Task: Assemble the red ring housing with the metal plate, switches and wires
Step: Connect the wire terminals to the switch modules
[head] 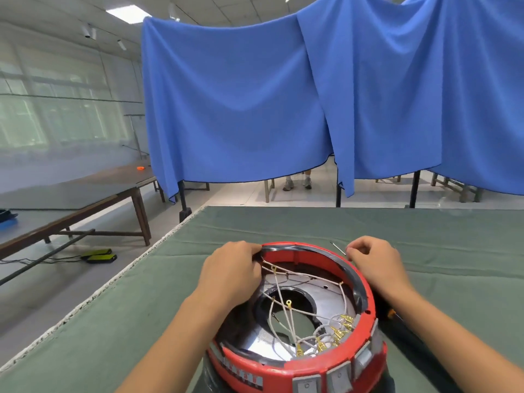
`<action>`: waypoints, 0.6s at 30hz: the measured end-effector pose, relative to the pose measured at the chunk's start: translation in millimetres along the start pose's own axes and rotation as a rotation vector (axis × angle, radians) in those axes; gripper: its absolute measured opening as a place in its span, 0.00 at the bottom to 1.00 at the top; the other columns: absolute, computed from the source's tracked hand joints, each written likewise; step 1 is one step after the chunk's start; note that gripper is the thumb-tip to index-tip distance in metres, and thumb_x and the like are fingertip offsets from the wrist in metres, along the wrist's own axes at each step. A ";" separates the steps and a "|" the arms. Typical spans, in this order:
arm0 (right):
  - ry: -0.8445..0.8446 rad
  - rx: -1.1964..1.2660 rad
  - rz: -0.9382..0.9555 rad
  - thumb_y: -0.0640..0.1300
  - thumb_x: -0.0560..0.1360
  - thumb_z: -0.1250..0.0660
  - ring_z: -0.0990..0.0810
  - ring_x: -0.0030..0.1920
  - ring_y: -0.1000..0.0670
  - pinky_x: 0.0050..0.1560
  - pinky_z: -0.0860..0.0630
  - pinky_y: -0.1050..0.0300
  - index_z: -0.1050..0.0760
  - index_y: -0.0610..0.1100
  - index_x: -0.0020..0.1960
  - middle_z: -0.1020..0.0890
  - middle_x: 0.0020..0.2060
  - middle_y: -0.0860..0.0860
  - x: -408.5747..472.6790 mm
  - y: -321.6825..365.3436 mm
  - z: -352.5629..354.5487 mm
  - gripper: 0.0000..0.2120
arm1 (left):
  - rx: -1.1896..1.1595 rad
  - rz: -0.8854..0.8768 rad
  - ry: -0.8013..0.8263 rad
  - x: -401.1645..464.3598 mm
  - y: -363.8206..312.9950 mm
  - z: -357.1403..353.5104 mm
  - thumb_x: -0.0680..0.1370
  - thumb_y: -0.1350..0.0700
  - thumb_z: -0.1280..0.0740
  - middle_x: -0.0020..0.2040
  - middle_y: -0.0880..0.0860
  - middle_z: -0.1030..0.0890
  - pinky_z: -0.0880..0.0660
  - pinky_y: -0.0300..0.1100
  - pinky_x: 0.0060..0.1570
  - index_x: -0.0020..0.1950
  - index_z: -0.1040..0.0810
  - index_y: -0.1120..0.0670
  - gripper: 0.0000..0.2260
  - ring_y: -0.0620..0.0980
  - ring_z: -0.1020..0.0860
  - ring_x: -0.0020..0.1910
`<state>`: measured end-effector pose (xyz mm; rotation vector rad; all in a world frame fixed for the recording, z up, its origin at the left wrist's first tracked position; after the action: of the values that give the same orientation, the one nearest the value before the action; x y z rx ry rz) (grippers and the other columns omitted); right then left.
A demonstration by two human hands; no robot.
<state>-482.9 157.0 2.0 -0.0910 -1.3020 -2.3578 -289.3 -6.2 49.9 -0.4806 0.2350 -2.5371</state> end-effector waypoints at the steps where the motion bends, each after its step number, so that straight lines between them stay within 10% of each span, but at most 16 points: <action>1: -0.001 -0.020 -0.017 0.43 0.73 0.34 0.20 0.46 0.46 0.50 0.24 0.49 0.23 0.51 0.38 0.17 0.40 0.51 4.4 -3.9 -2.5 0.07 | -0.022 -0.002 0.007 1.0 1.3 0.0 0.73 0.57 0.41 0.50 0.49 0.17 0.24 0.45 0.46 0.58 0.22 0.43 0.18 0.55 0.22 0.51; 9: 0.207 -0.265 -0.106 0.44 0.76 0.36 0.25 0.62 0.44 0.61 0.28 0.50 0.25 0.49 0.64 0.24 0.63 0.47 43.4 -29.1 -16.5 0.17 | -0.122 -0.001 -0.027 7.4 2.3 0.9 0.72 0.58 0.38 0.49 0.46 0.16 0.23 0.48 0.49 0.58 0.23 0.38 0.20 0.53 0.21 0.52; 18: 0.191 -0.309 -0.146 0.49 0.70 0.26 0.21 0.48 0.47 0.41 0.28 0.57 0.21 0.50 0.36 0.16 0.43 0.51 55.0 -25.8 -8.6 0.06 | -0.102 -0.008 -0.047 7.6 2.1 0.6 0.70 0.62 0.40 0.50 0.46 0.16 0.23 0.49 0.49 0.59 0.23 0.37 0.25 0.54 0.21 0.52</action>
<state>-541.5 142.7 -8.5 0.1372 -0.8759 -2.6025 -294.1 -12.2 52.1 -0.5811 0.3465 -2.5270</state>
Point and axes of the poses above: each hand's wrist, its own x-axis towards the middle knuckle, its own z-axis out of the back of the hand, y = z × x, the point moved 5 cm from there along x, towards the middle knuckle
